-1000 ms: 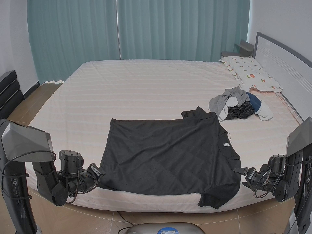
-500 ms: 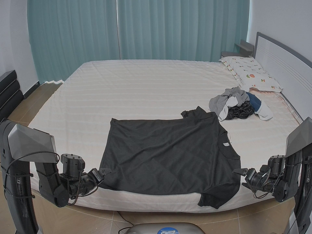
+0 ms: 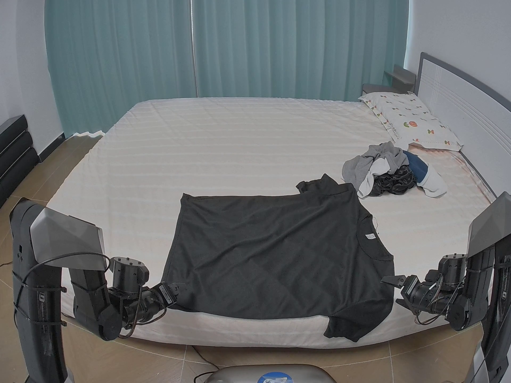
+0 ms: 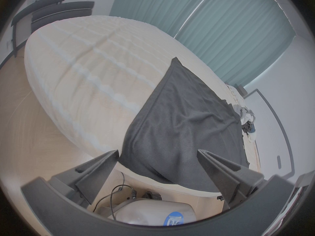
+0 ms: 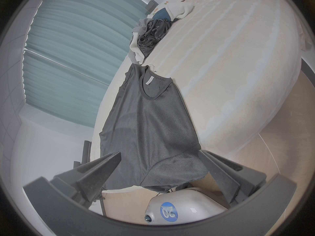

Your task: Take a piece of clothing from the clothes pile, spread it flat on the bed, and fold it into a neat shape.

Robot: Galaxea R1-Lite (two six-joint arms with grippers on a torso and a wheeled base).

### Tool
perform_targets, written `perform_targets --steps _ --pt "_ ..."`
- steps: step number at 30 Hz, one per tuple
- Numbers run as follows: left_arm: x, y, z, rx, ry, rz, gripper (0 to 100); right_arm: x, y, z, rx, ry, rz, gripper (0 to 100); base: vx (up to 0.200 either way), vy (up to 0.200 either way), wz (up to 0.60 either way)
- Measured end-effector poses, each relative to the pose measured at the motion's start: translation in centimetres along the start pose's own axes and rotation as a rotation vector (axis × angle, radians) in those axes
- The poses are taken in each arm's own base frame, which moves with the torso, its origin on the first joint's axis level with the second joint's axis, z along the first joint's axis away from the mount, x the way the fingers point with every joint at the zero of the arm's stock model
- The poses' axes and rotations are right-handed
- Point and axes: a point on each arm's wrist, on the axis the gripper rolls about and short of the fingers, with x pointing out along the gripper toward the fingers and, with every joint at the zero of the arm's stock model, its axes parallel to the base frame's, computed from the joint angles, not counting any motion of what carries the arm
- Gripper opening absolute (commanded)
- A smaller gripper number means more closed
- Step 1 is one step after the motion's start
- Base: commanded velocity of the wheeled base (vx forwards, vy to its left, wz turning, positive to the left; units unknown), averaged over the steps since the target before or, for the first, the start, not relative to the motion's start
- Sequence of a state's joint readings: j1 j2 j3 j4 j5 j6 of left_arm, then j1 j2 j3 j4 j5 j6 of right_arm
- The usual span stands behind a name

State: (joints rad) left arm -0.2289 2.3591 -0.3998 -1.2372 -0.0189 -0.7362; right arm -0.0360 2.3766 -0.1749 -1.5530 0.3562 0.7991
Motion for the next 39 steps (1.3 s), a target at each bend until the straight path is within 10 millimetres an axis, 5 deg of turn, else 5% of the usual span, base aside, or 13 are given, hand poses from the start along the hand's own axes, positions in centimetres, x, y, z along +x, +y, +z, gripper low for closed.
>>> perform_targets --steps 12,39 --pt "0.9 1.2 1.5 0.107 0.063 -0.113 100 0.2 -0.1 0.0 -0.014 0.002 -0.002 100 0.0 0.0 0.0" --pt "1.7 1.1 1.5 0.239 0.128 -0.09 100 0.1 -0.1 -0.3 -0.014 0.007 -0.014 100 0.0 0.0 0.0"
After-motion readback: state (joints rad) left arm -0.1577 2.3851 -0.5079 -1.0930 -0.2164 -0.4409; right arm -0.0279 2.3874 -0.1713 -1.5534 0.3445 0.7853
